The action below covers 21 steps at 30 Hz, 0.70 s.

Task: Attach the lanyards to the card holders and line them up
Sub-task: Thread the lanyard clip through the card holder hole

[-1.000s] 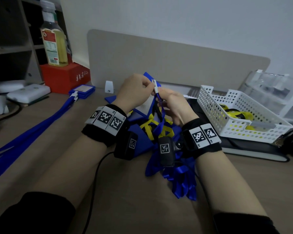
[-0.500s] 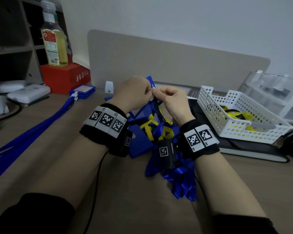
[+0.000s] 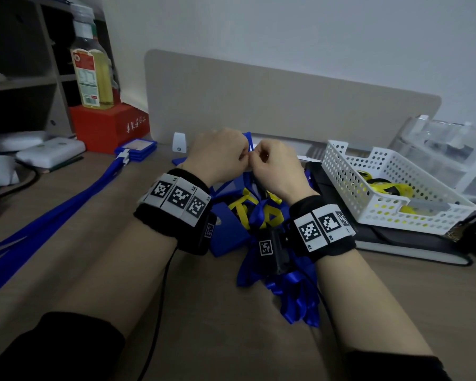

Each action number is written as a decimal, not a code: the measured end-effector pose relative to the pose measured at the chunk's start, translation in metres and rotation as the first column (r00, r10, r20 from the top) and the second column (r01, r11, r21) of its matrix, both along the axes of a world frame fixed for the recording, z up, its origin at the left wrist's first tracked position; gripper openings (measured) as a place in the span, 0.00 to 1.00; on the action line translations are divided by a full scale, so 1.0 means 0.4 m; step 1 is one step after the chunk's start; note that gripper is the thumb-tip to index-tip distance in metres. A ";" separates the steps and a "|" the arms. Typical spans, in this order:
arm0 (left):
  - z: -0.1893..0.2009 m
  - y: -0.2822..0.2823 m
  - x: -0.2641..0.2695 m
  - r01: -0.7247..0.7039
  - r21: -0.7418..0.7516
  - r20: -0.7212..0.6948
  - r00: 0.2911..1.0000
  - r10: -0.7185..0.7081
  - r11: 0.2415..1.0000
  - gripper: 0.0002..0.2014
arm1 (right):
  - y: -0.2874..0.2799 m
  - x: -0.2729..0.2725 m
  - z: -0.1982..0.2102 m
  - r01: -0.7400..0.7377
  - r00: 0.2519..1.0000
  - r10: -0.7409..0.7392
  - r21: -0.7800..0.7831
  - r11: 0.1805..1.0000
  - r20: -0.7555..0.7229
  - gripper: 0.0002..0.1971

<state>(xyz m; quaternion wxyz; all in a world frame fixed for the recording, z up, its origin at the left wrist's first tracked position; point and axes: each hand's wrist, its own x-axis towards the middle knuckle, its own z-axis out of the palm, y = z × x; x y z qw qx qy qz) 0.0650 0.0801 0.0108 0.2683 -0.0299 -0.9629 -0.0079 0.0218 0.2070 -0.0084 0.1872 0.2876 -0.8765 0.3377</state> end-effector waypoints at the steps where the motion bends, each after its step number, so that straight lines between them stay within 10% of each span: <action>1: -0.001 -0.001 -0.001 0.005 0.000 0.006 1.000 -0.005 1.000 0.14 | 0.003 0.000 0.000 -0.007 1.000 0.007 0.002 1.000 0.007 0.10; 14: 0.007 -0.002 0.004 0.075 -0.081 -0.001 0.997 -0.075 0.994 0.12 | 0.014 0.010 0.003 -0.067 0.996 0.074 -0.128 0.990 0.050 0.10; 21: 0.004 0.005 0.002 0.175 -0.026 -0.035 0.984 -0.176 0.984 0.10 | 0.033 0.008 0.004 -0.050 0.953 0.185 -0.477 0.878 0.241 0.08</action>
